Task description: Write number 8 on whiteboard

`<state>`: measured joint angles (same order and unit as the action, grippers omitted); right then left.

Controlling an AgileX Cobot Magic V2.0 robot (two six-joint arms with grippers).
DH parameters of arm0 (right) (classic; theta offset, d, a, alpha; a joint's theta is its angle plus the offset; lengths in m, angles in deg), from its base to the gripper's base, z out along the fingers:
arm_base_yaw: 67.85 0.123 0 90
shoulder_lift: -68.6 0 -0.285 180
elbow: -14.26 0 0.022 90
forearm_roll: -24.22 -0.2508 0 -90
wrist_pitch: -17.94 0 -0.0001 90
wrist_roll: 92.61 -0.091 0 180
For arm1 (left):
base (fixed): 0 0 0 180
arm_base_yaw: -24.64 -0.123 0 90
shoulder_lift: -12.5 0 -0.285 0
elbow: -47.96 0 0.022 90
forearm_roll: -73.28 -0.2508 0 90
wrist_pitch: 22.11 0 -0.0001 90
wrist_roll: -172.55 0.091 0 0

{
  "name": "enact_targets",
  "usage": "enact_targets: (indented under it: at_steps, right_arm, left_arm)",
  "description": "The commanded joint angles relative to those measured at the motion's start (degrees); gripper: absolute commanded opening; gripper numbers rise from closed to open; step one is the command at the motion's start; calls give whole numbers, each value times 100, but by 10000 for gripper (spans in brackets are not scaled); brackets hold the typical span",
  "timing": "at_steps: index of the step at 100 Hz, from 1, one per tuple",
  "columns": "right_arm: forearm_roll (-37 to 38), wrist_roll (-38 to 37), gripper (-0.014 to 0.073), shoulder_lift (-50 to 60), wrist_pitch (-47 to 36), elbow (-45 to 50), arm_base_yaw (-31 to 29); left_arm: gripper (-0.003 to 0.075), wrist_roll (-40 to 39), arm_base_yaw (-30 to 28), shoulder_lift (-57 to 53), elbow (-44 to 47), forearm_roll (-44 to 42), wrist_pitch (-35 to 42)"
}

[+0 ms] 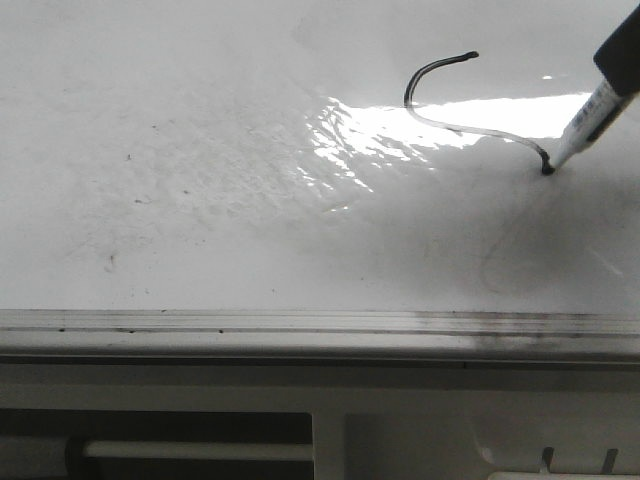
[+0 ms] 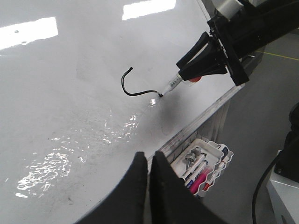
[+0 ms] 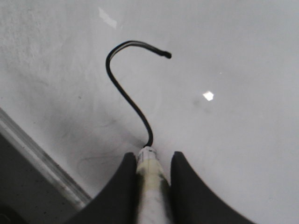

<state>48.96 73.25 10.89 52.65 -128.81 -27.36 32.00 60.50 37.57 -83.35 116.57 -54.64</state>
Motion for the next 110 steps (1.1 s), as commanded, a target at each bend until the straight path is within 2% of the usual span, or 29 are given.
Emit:
enact_targets:
  at_steps: [1, 21, 38, 55, 79, 91, 96, 101, 110]
  right_arm:
    - [-58, 5, -42, -52, -468, 19, 44]
    - [102, 5, -42, -483, -1420, 10, 165]
    - [536, 5, -42, -567, -1090, -499, -198]
    - [608, 5, -43, -594, -1025, -1007, -542]
    - [338, 5, -43, -636, -931, -1073, -509]
    - [-130, 122, -48, -130, -910, -1190, -92]
    - [-299, 122, -62, 107, -898, -1190, 198]
    - [-422, 122, -71, 313, -777, -1190, 517]
    - [-616, 122, -71, 393, -247, -1190, 1068]
  left_arm:
    - [-20, -53, -13, 46, -140, 217, 328]
    - [-20, -53, -13, 46, -140, 217, 328]
    - [-20, -53, -13, 46, -140, 217, 328]
    - [-20, -53, -13, 46, -140, 217, 328]
    - [-20, -53, -13, 46, -140, 217, 328]
    - [-13, -53, -13, 46, -140, 217, 304]
    - [27, -15, -13, 46, -140, 217, 264]
    - [113, 17, -13, 86, -140, 204, 240]
    - [352, 155, -13, 314, -140, 189, 215]
